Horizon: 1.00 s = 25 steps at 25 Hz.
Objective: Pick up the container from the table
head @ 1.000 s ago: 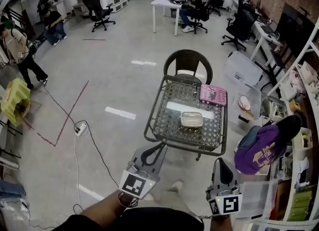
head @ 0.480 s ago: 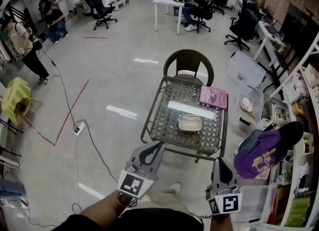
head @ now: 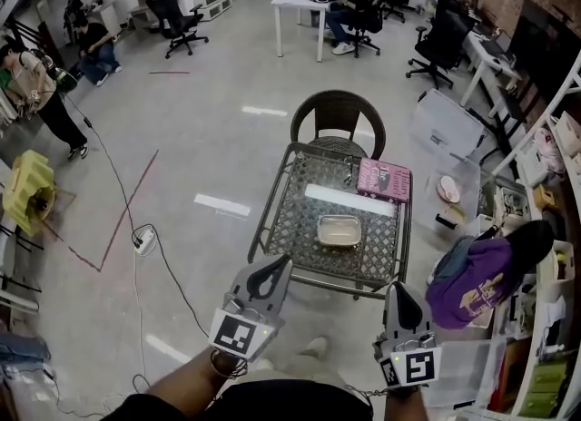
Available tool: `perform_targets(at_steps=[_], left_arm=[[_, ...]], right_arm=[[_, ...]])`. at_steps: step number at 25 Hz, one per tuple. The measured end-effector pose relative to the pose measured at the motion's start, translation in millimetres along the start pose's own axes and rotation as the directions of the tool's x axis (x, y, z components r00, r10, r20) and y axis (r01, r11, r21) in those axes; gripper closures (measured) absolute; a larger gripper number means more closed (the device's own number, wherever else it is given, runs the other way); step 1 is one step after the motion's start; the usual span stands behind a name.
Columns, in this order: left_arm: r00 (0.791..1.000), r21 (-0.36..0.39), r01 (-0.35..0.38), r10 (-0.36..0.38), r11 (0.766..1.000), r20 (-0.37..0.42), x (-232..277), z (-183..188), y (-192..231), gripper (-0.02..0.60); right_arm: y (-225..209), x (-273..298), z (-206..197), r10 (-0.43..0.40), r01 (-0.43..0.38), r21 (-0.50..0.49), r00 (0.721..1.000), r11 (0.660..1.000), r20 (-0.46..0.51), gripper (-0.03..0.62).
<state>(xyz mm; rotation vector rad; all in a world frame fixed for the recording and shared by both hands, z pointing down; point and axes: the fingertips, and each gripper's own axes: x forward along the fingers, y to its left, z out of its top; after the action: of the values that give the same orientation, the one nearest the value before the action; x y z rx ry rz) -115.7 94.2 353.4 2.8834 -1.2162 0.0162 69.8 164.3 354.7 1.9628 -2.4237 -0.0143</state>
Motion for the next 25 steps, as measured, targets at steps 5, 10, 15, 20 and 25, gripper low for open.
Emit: perform_targets(at_steps=[5, 10, 15, 20, 25], left_arm=[[1.0, 0.009, -0.016, 0.016, 1.0, -0.011, 16, -1, 0, 0.568], [0.999, 0.028, -0.044, 0.045, 0.999, -0.025, 33, 2, 2, 0.568], [0.997, 0.048, -0.077, 0.078, 0.996, -0.013, 50, 4, -4, 0.568], [0.995, 0.058, -0.098, 0.098, 0.993, 0.001, 65, 10, -18, 0.568], [0.995, 0.064, -0.102, 0.103, 0.993, -0.015, 70, 9, -27, 0.568]], right_arm=[[-17, 10, -1, 0.011, -0.011, 0.007, 1.0, 1.0, -0.003, 0.583], [-36, 20, -1, 0.026, -0.026, 0.004, 1.0, 1.0, -0.007, 0.583], [-61, 23, -3, 0.045, -0.045, 0.001, 0.999, 0.999, -0.001, 0.583], [-84, 23, 0, 0.058, -0.058, 0.01, 0.998, 0.998, 0.017, 0.583], [-90, 21, 0, 0.073, -0.074, 0.016, 0.997, 0.997, 0.028, 0.583]])
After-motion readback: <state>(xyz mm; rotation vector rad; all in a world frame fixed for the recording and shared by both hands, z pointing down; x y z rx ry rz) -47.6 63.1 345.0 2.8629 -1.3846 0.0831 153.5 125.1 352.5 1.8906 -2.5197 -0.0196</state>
